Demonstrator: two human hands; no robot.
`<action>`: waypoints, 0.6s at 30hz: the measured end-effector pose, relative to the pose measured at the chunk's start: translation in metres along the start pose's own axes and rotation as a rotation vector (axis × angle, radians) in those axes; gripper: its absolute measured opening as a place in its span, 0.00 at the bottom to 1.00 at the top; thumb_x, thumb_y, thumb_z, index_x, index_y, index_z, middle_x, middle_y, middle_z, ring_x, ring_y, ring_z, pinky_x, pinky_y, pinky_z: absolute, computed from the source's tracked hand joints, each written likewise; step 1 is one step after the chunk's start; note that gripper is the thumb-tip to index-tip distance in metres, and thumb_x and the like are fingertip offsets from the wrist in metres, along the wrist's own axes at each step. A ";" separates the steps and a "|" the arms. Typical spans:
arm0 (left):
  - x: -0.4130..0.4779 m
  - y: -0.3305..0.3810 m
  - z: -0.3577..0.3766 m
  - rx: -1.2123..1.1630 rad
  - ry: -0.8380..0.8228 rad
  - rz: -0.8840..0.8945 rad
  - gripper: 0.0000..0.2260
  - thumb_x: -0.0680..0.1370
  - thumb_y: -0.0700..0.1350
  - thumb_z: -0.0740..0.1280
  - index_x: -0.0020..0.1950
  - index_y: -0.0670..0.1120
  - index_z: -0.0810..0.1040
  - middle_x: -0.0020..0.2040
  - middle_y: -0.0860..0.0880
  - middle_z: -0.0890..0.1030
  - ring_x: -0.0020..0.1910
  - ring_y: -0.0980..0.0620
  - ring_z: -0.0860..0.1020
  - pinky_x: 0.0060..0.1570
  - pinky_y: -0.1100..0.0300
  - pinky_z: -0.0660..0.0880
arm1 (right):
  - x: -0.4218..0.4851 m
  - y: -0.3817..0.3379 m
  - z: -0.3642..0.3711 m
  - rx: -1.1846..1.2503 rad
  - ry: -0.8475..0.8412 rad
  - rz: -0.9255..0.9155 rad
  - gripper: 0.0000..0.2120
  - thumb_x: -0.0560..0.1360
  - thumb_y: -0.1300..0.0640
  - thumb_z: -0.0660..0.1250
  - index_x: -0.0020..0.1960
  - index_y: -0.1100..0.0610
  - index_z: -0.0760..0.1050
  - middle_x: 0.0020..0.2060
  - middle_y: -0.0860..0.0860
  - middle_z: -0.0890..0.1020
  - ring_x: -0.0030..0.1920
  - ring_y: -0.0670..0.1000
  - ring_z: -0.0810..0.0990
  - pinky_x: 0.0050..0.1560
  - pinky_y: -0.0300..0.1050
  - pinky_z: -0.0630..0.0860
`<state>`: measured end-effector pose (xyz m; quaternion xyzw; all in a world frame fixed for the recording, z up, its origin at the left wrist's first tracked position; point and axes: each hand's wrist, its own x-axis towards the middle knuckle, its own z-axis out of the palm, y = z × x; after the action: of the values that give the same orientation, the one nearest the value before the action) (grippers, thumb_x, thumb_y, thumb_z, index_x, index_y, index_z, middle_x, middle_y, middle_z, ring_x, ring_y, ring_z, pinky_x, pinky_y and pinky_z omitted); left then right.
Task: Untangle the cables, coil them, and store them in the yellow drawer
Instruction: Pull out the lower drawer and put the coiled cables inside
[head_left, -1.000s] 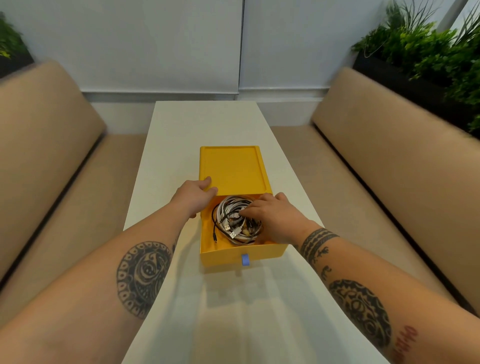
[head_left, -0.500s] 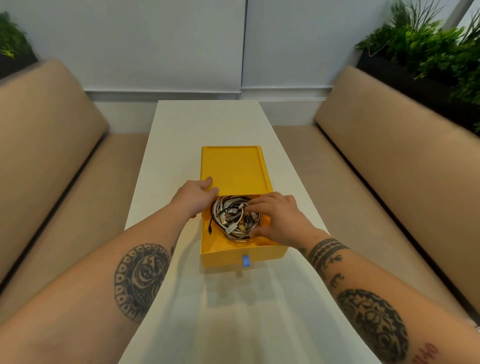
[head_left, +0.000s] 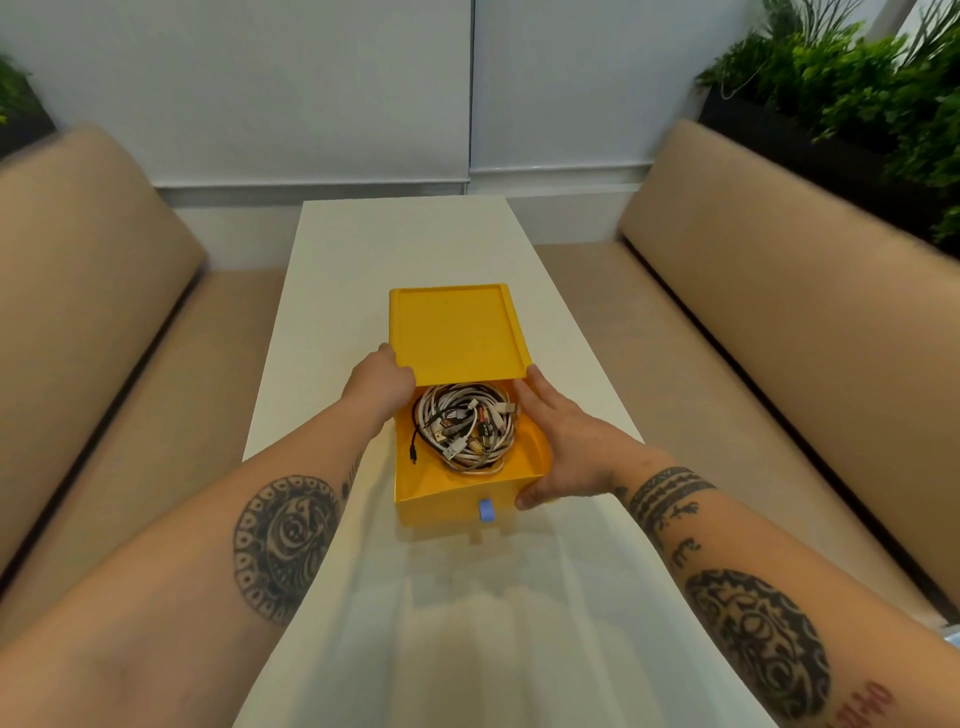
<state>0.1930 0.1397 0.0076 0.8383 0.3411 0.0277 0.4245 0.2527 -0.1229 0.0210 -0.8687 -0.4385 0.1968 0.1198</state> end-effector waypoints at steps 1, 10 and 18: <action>0.001 -0.001 0.000 0.010 -0.003 -0.006 0.13 0.79 0.42 0.58 0.63 0.42 0.71 0.54 0.39 0.78 0.51 0.38 0.78 0.52 0.41 0.81 | 0.002 0.001 -0.001 -0.030 0.012 0.011 0.67 0.61 0.35 0.79 0.78 0.40 0.31 0.78 0.39 0.33 0.79 0.45 0.47 0.75 0.47 0.60; 0.003 0.000 -0.005 0.075 -0.006 0.005 0.09 0.79 0.41 0.59 0.56 0.40 0.71 0.47 0.39 0.76 0.41 0.42 0.75 0.40 0.51 0.76 | 0.018 0.004 -0.015 -0.264 0.148 -0.006 0.64 0.57 0.28 0.75 0.81 0.50 0.47 0.79 0.48 0.54 0.71 0.53 0.69 0.65 0.51 0.75; 0.004 0.002 -0.005 0.184 -0.011 0.027 0.11 0.80 0.43 0.59 0.61 0.41 0.70 0.54 0.40 0.77 0.50 0.39 0.77 0.51 0.49 0.78 | 0.040 -0.008 -0.003 -0.215 0.204 -0.104 0.58 0.58 0.34 0.77 0.80 0.49 0.53 0.67 0.48 0.64 0.62 0.51 0.72 0.55 0.48 0.79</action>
<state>0.1953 0.1448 0.0116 0.8784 0.3286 -0.0026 0.3469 0.2700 -0.0864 0.0175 -0.8682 -0.4869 0.0529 0.0801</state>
